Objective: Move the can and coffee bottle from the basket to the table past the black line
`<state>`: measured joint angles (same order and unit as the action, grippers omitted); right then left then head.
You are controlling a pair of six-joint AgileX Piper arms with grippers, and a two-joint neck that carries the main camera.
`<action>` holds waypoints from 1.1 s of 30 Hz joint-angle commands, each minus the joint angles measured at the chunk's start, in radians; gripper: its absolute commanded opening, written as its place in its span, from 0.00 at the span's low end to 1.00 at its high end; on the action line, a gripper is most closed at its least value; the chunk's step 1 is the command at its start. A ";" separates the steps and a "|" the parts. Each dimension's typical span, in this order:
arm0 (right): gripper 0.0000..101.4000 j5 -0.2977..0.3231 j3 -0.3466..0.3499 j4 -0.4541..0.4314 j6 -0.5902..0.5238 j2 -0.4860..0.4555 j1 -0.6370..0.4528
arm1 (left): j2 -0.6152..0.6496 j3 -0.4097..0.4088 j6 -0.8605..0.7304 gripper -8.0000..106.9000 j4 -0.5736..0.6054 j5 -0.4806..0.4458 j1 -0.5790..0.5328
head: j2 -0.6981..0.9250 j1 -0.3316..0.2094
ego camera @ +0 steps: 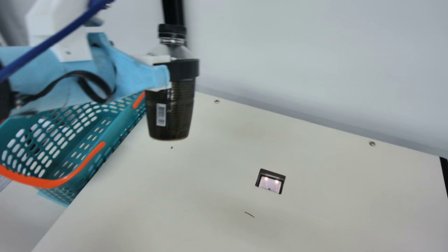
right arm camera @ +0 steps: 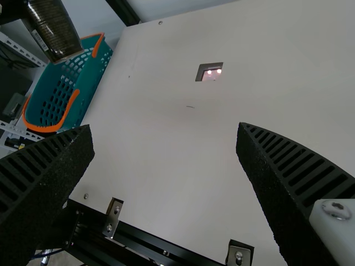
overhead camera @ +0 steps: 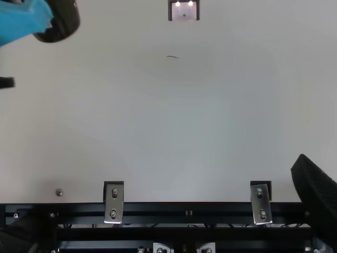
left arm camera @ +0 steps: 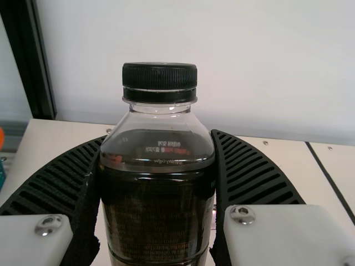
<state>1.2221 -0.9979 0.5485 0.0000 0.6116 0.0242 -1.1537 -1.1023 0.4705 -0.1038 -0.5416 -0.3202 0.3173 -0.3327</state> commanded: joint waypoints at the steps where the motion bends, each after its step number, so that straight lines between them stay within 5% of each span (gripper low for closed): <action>1: 1.00 0.000 0.000 0.000 0.000 0.000 0.000 | -0.003 -0.003 0.069 0.16 -0.043 -0.005 -0.034 | -0.037 0.006; 7: 1.00 0.000 0.000 0.000 0.000 0.000 0.000 | -0.010 -0.004 0.172 0.16 -0.119 -0.015 -0.105 | -0.120 0.069; 21: 1.00 0.000 0.000 0.000 0.000 0.000 0.000 | -0.013 -0.001 0.245 0.16 -0.179 -0.023 -0.170 | -0.120 0.069; 33: 1.00 0.000 0.000 0.000 0.000 0.000 0.000 | -0.003 -0.028 0.169 0.16 -0.020 -0.045 -0.190 | -0.120 0.069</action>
<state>1.2221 -0.9979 0.5485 0.0000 0.6116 0.0242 -1.1590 -1.1306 0.6463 -0.1675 -0.5864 -0.5081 0.1996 -0.2559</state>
